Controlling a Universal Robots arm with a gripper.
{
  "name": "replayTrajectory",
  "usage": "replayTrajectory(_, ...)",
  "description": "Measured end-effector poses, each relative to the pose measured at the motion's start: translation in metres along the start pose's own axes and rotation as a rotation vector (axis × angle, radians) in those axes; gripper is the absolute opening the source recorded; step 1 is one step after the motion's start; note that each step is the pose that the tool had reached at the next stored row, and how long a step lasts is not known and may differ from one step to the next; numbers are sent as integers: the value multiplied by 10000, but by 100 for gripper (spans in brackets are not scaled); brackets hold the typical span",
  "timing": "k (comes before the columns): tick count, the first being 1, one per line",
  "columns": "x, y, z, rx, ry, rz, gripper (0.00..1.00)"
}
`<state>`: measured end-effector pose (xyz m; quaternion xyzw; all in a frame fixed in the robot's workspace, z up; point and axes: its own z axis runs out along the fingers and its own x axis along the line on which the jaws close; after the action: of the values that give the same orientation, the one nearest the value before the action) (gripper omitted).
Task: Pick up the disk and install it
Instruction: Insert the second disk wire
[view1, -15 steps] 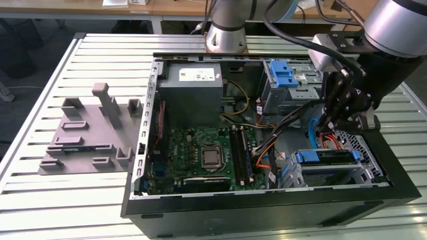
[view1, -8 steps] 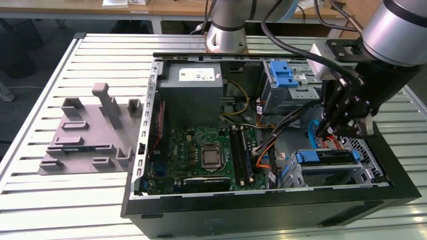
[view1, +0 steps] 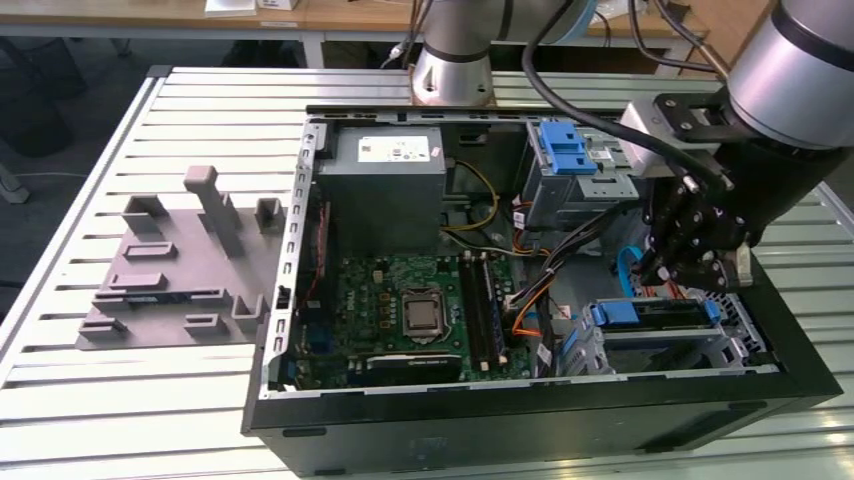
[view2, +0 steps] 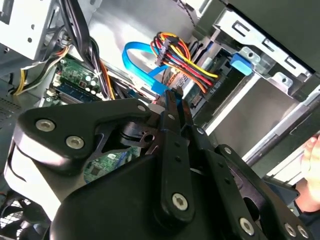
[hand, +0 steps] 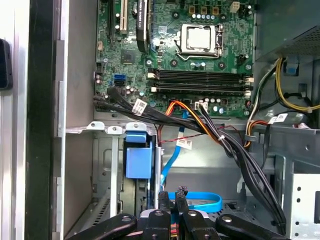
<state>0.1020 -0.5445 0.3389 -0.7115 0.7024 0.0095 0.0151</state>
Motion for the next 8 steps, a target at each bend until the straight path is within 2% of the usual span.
replayTrajectory(8, 120, 4, 15, 13, -2, -15, 16)
